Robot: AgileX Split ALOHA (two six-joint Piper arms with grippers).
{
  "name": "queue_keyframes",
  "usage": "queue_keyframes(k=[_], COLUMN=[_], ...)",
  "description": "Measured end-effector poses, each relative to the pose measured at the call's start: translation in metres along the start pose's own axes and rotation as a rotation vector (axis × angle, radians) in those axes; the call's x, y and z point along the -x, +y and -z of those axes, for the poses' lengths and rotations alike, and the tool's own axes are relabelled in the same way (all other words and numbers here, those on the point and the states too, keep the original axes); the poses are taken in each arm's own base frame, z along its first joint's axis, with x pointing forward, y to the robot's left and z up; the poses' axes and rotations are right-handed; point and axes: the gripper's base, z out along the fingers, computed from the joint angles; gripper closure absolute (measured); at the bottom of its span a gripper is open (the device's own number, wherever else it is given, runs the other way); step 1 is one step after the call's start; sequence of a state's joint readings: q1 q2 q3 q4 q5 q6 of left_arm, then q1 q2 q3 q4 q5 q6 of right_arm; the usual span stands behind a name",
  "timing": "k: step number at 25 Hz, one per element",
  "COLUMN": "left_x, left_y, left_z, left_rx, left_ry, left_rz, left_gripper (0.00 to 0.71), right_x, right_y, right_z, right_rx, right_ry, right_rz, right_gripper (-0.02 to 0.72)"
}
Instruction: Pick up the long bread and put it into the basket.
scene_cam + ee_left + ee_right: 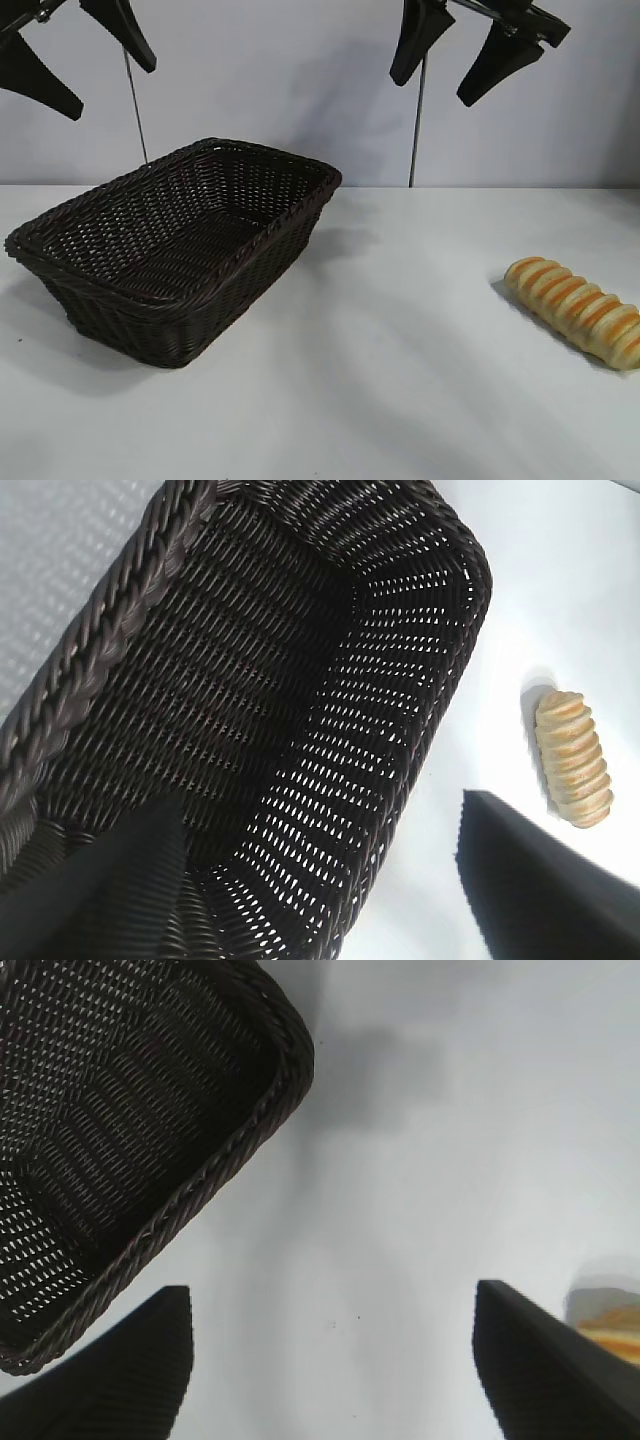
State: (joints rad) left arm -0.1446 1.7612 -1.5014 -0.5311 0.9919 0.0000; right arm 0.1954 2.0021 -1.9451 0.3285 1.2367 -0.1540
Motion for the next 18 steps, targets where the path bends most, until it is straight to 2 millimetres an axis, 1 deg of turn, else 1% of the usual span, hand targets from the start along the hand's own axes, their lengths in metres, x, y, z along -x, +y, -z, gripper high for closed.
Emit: queue_keyframes(k=[18], left_x=[0.0], left_y=[0.0], left_z=[0.0], left_rx=[0.0], left_ry=[0.0], left_rz=[0.0], left_gripper=[0.16], right_x=[0.0], right_y=[0.0], right_z=[0.0], right_rx=[0.0], right_ry=[0.0], right_rz=[0.0], right_gripper=[0.144])
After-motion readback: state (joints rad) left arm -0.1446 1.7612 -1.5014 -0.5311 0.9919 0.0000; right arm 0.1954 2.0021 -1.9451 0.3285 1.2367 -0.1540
